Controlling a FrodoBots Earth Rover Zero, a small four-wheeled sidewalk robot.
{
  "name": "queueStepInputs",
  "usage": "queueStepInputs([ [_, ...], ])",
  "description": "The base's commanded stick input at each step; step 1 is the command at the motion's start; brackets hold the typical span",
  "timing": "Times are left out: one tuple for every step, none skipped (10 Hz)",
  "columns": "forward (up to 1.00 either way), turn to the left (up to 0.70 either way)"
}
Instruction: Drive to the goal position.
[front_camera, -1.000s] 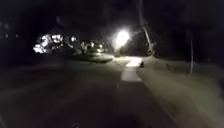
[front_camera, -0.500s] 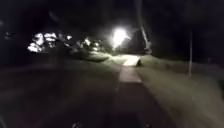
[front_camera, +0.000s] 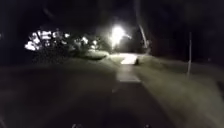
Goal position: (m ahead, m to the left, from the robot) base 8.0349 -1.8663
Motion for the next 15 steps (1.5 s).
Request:
queueStepInputs([
  [0.45,0.0],
  [0.45,0.0],
  [0.45,0.0],
  [0.45,0.0],
  [0.45,0.0],
  [0.45,0.0],
  [0.45,0.0],
  [0.45,0.0],
  [0.45,0.0],
  [0.45,0.0],
  [0.45,0.0],
  [0.45,0.0],
  [0.45,0.0],
  [0.45,0.0],
  [0.45,0.0],
])
